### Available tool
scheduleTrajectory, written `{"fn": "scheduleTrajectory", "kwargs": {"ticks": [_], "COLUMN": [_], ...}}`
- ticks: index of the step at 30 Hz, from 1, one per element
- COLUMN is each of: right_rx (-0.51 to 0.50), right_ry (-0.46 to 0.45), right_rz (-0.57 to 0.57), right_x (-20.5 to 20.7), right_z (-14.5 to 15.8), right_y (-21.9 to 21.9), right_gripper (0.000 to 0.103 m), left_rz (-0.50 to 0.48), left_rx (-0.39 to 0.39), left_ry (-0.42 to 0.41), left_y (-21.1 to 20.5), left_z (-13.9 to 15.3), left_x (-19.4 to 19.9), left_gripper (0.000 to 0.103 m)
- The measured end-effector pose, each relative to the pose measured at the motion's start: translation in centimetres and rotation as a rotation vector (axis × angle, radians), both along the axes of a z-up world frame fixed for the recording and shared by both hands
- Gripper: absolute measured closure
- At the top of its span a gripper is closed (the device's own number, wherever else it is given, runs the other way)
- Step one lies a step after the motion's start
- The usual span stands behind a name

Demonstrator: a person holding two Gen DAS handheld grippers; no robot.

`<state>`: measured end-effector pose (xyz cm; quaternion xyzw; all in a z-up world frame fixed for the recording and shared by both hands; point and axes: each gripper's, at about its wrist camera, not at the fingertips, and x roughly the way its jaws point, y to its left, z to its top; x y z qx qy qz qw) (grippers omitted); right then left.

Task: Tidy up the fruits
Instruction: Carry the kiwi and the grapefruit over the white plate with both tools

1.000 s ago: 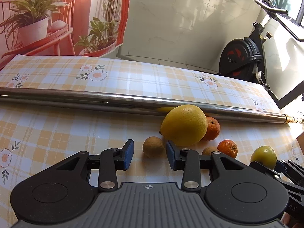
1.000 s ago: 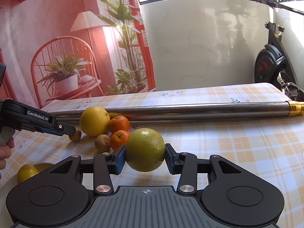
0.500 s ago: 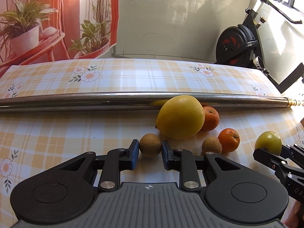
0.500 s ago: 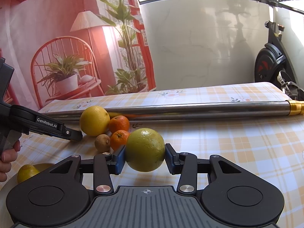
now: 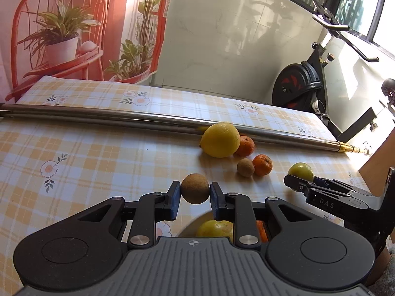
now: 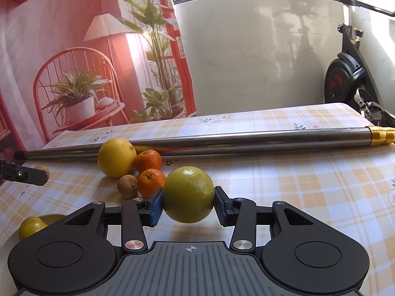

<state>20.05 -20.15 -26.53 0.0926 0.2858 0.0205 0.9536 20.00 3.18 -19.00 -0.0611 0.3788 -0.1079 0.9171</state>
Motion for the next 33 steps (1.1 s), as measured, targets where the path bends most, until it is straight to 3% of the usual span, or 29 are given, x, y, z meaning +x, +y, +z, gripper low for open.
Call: {"fn": "scheduleTrajectory", "kwargs": {"ticks": [7,15,33], "right_rx": [0.040,0.023,-0.026], "right_ry": [0.012,-0.009,0.079], "right_rz": [-0.005,0.075,0.234], "right_x": [-1.6,-5.2,-8.3], "right_z": [1.5,5.0,5.6], "right_y": [0.4,3.8,10.5], "right_gripper": [0.063,0.064,0.064], "left_rz": [-0.048,-0.069,-0.119], "left_rx": [0.020,0.009,0.077], "left_ry": [-0.039,-0.016,-0.017], "left_y": [0.0,0.5,0.1], "left_z": [0.4,-1.3,-2.9], "left_x": [-3.1,-4.6,-5.5], "left_gripper": [0.076,0.076,0.076]}}
